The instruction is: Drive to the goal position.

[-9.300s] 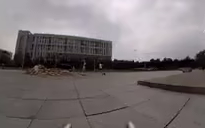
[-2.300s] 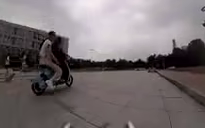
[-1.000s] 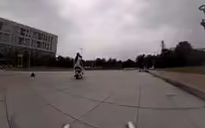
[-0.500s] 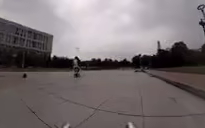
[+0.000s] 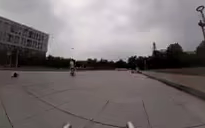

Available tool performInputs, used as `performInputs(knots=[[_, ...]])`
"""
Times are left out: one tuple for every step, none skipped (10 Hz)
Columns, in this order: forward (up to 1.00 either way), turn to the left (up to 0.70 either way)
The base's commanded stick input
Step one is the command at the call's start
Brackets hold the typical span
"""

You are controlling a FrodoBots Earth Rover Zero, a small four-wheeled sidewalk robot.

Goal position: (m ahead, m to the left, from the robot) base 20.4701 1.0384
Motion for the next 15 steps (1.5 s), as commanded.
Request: performInputs(knots=[[0.70,-0.14],[0.70,-0.14],[0.70,-0.14],[0.70,-0.14],[0.70,-0.14],[0.70,-0.14],[0.70,-0.14],[0.70,-0.14],[0.70,-0.14],[0.70,-0.14],[0.70,-0.14],[0.70,-0.14],[0.70,-0.14],[0.70,-0.14],[0.70,-0.14]])
